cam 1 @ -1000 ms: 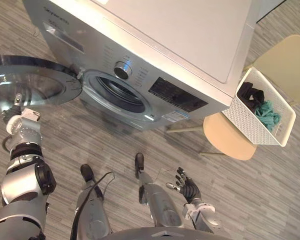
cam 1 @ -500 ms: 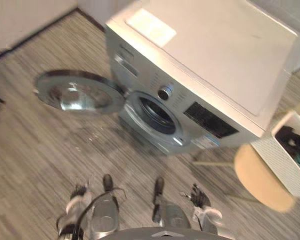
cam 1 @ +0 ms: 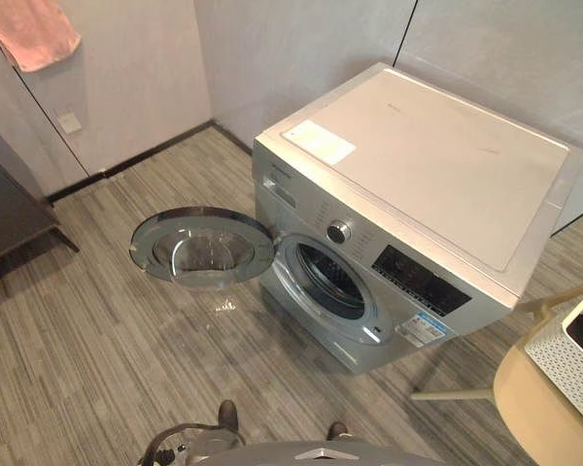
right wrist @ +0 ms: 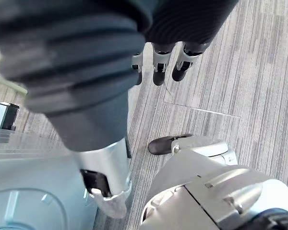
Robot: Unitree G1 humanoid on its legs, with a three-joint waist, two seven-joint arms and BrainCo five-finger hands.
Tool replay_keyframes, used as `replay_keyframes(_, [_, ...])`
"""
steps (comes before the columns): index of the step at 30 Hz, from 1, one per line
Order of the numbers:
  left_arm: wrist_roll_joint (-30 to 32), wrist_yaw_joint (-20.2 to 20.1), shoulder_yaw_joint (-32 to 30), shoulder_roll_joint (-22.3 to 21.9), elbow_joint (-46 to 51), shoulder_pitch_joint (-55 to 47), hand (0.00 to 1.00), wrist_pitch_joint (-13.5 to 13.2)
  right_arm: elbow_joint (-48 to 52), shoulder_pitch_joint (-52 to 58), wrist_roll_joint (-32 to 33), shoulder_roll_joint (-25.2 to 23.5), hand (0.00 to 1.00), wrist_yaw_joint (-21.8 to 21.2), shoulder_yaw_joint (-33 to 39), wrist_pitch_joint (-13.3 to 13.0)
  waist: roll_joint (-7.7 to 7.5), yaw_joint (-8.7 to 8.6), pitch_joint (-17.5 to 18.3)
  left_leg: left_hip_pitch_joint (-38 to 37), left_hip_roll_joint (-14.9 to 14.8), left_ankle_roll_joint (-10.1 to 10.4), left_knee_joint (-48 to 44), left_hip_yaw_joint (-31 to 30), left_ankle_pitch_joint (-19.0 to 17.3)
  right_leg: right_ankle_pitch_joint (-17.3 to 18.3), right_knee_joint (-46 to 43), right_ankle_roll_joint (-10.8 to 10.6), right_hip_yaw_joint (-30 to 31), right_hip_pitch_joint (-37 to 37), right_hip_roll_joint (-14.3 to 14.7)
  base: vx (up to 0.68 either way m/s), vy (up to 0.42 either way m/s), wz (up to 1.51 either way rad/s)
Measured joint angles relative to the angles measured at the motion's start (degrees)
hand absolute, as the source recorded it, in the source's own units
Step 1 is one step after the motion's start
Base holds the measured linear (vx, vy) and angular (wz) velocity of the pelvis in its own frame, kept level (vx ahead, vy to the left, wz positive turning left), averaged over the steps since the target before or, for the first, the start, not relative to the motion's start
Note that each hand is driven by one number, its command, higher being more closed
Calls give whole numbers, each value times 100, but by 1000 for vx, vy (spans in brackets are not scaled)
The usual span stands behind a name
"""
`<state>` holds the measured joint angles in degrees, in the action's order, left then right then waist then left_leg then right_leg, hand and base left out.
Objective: Pick up the laundry basket with both hands and put the clothes into the washing machine.
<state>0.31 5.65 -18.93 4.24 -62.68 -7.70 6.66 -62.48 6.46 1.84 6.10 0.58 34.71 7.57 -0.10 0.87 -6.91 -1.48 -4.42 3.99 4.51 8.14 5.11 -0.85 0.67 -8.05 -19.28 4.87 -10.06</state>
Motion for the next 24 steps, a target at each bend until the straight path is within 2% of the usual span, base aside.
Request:
replay_keyframes(6, [102,-10,110,-11,-99,19,0,16,13,-71,4,-174,0,-8,-142,-12,153,-47,67,-252,-264,125,-87,526,-167,-46,40,114,548,-7,243,-57,-27,-47])
replay_keyframes(7, [101,0,107,-12,-95,31,0,15,31,-73,4,-183,0,-4,-235,-21,147,-74,56,-203,-370,161,-370,616,-327,-40,49,182,643,-9,308,-42,-84,-55])
replay_keyframes(9, [90,20,76,-13,-83,30,0,-3,59,-57,7,-139,0,-1,-422,-71,238,-81,18,141,-837,262,-1497,798,-959,6,35,323,954,-4,623,-51,-126,-74])
replay_keyframes(11, [33,40,-2,-44,-86,41,0,-3,73,0,6,-88,0,2,-421,-103,313,-94,-12,183,-1057,213,-1914,801,-1127,23,17,351,1073,34,764,-23,-79,-42])
replay_keyframes(13, [-61,27,-136,-229,-81,173,0,-9,83,134,10,-75,0,70,-232,-101,376,-96,-26,148,-1044,213,-1972,771,-1122,99,-105,353,1099,14,763,35,-37,-7])
replay_keyframes(16, [-183,14,-366,-354,-82,226,0,-18,86,142,19,-106,0,125,-24,-77,435,-53,-42,126,-806,275,-1829,651,-1252,163,-297,298,1250,-185,666,42,51,-15])
replay_keyframes(17, [-246,6,-480,-385,-88,194,0,-12,87,132,20,-132,0,135,56,-74,415,16,-41,97,-587,209,-1755,418,-1336,163,-342,294,1437,-278,623,26,115,-50])
replay_keyframes(19, [-252,7,-661,-426,-89,139,0,0,134,103,10,-209,0,132,143,-66,313,83,-49,-2,-462,110,-1647,491,-1406,111,-305,283,1727,-305,568,38,142,-60])
replay_keyframes(22, [-226,4,-940,-397,-63,133,0,4,341,141,10,-369,0,139,-63,-51,162,28,28,-65,-424,109,-1520,660,-1425,65,-182,342,1796,-323,523,93,69,-32])
replay_keyframes(23, [-218,0,-1008,-375,-30,147,0,11,391,183,10,-372,0,139,-226,-40,59,-12,31,-71,-445,133,-1525,783,-1464,62,-189,342,1831,-443,533,102,19,-31])
replay_keyframes(24, [-168,1,-1037,-362,-26,180,0,21,457,182,18,-376,0,137,-296,-39,69,-9,44,-48,-467,150,-1548,835,-1476,55,-236,343,1853,-535,548,111,10,-61])
